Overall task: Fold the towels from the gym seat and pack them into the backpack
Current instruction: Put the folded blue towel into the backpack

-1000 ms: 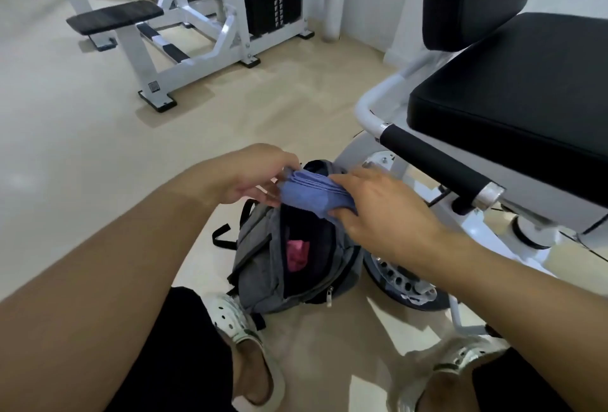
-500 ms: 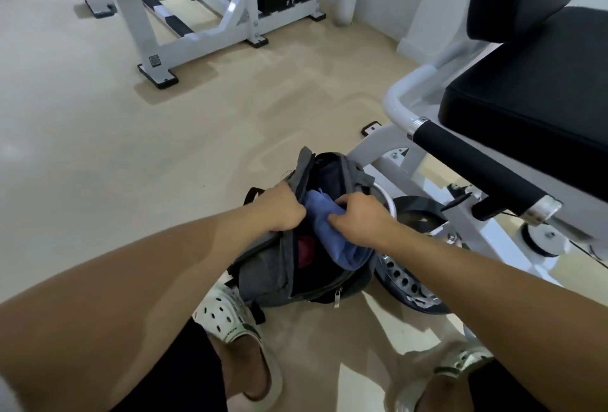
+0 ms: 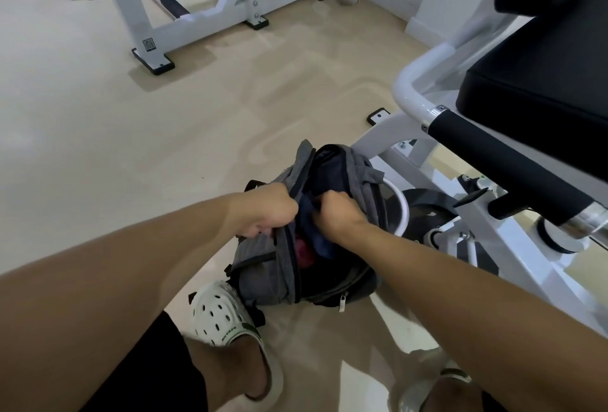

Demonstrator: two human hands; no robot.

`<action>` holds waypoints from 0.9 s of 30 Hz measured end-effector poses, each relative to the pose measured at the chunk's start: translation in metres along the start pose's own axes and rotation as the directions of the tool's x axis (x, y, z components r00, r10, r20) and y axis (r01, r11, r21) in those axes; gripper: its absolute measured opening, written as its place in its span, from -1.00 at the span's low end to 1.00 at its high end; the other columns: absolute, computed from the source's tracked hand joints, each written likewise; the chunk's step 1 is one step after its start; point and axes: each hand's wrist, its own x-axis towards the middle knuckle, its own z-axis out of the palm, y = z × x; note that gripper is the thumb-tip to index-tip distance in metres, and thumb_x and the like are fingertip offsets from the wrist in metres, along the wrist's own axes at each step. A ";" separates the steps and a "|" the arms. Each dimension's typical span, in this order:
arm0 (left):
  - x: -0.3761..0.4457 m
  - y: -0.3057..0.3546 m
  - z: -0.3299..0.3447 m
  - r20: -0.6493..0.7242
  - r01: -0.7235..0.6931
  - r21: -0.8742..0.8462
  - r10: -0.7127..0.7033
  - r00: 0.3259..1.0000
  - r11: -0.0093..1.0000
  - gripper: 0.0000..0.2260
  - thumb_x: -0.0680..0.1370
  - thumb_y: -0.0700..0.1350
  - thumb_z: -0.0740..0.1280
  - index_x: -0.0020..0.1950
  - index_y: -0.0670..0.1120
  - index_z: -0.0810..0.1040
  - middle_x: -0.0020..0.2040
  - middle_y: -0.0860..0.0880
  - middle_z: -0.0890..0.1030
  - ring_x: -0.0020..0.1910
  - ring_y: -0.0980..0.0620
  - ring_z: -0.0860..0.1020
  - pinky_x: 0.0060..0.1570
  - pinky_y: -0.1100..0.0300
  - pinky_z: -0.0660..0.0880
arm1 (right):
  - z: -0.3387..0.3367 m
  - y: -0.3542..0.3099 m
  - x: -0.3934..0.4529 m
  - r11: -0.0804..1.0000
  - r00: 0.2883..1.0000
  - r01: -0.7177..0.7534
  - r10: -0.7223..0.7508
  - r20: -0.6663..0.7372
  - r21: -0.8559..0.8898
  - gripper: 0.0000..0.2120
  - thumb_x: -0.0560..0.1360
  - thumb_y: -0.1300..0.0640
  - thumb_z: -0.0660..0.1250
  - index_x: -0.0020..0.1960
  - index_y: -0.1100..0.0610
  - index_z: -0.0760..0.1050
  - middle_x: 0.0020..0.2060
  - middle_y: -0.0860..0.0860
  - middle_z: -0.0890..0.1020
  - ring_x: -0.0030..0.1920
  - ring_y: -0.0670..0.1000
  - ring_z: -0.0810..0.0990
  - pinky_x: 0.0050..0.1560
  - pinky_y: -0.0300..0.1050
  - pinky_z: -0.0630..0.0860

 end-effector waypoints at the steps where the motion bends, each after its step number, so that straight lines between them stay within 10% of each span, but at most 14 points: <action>1: 0.000 0.001 0.000 0.008 0.003 0.000 -0.003 1.000 1.000 -0.86 0.53 -0.28 0.23 0.05 -0.14 0.50 -0.02 -0.17 0.59 -0.09 -0.17 0.57 -0.12 0.05 0.53 | 0.006 -0.002 0.002 1.000 1.000 0.006 -0.006 0.019 0.010 -0.77 0.59 0.11 0.28 0.13 0.21 0.61 0.08 0.20 0.67 0.06 0.25 0.66 -0.16 -0.06 0.47; 6: 0.000 0.002 -0.004 0.010 -0.006 0.018 0.006 1.000 1.000 -0.74 0.54 -0.33 0.23 0.21 -0.17 0.48 0.10 -0.23 0.62 -0.02 -0.24 0.68 -0.12 0.01 0.67 | 0.020 -0.002 -0.001 0.997 0.980 0.081 -0.080 0.182 -0.001 -0.61 0.55 -0.09 0.31 0.26 0.13 0.56 0.21 0.17 0.62 0.21 0.22 0.60 0.03 -0.08 0.47; 10: -0.001 -0.001 -0.010 0.028 -0.008 0.039 0.007 1.000 0.999 -0.72 0.56 -0.36 0.17 0.23 -0.15 0.46 0.10 -0.23 0.64 -0.01 -0.26 0.69 0.03 -0.11 0.67 | -0.001 -0.008 -0.009 0.940 0.887 0.193 -0.044 0.460 -0.281 -0.01 0.43 -0.10 0.51 0.65 0.02 -0.01 0.55 0.13 0.22 0.53 0.27 0.22 0.51 0.11 0.27; 17: -0.006 -0.007 -0.021 -0.009 0.007 0.097 -0.006 1.000 0.995 -0.71 0.48 -0.34 0.16 0.17 -0.15 0.44 0.11 -0.31 0.61 -0.03 -0.27 0.69 0.08 -0.30 0.59 | 0.020 -0.004 -0.013 0.989 0.989 0.128 -0.133 -0.064 -0.078 -0.49 0.54 0.24 0.30 0.47 0.11 0.35 0.31 0.15 0.48 0.33 0.23 0.42 0.30 0.08 0.45; 27: -0.012 -0.012 -0.025 0.011 0.006 0.189 -0.008 1.000 0.982 -0.67 0.44 -0.31 0.20 0.20 -0.17 0.43 0.10 -0.27 0.62 -0.05 -0.26 0.71 0.06 -0.23 0.63 | 0.027 -0.004 -0.012 0.982 0.979 0.185 -0.180 0.092 -0.049 -0.44 0.58 0.28 0.23 0.57 0.12 0.28 0.42 0.17 0.49 0.40 0.20 0.48 0.35 -0.02 0.42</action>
